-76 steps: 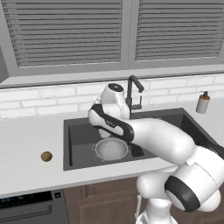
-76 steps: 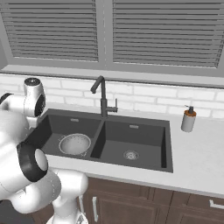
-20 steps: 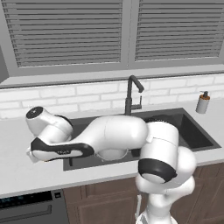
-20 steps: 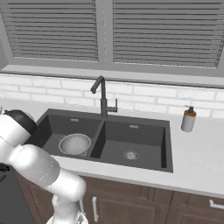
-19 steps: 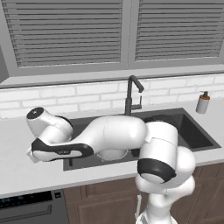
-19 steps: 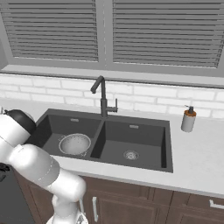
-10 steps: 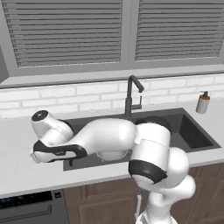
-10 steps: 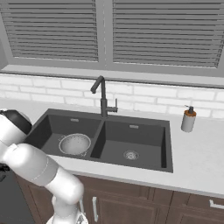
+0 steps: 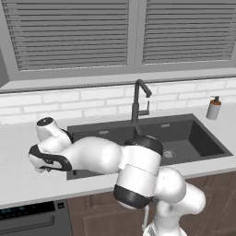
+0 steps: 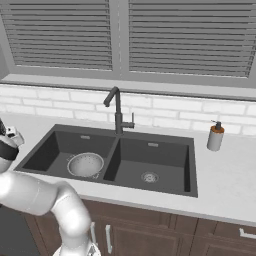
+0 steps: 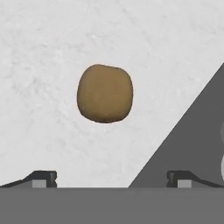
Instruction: Put the colander in the sink, put the kiwi in the colander, and turn on the sink faucet and pour water over the colander.
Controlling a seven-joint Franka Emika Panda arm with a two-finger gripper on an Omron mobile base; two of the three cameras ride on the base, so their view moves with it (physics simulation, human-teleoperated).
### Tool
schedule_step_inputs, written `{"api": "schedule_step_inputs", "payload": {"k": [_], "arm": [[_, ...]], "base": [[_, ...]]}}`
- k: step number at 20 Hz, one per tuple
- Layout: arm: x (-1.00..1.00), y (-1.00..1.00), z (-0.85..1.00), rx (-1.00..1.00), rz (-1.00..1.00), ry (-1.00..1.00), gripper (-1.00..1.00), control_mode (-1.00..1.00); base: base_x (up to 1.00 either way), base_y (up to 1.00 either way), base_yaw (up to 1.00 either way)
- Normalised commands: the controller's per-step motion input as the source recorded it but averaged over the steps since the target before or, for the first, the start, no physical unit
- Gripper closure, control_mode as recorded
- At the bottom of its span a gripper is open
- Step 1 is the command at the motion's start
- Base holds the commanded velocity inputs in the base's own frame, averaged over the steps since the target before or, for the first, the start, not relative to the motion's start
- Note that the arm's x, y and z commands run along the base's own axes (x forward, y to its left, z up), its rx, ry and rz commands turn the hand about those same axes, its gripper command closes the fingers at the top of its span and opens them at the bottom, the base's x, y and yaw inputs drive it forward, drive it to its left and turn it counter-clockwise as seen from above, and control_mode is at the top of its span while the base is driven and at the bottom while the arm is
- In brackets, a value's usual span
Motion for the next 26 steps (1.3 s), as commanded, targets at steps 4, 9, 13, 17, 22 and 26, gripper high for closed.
{"api": "schedule_step_inputs", "payload": {"k": [4, 9, 13, 17, 22, 26], "arm": [[0.19, 0.16, -0.08, 0.0, 0.08, 0.05, -1.0, -1.0], [0.01, 0.22, -0.09, 0.0, 0.09, 0.03, -1.0, -1.0], [0.02, 0.12, -0.19, 0.0, 0.08, 0.04, -1.0, -1.0], [0.11, 0.03, -0.2, 0.0, 0.06, 0.01, -1.0, -1.0], [0.12, 0.0, -0.21, 0.0, 0.06, 0.0, -1.0, -1.0], [0.11, 0.0, -0.22, 0.0, 0.06, 0.02, -1.0, -1.0]], "base": [[0.0, 0.0, 0.0], [0.0, 0.0, 0.0], [0.0, 0.0, 0.0], [0.0, 0.0, 0.0], [0.0, 0.0, 0.0], [0.0, 0.0, 0.0]]}}
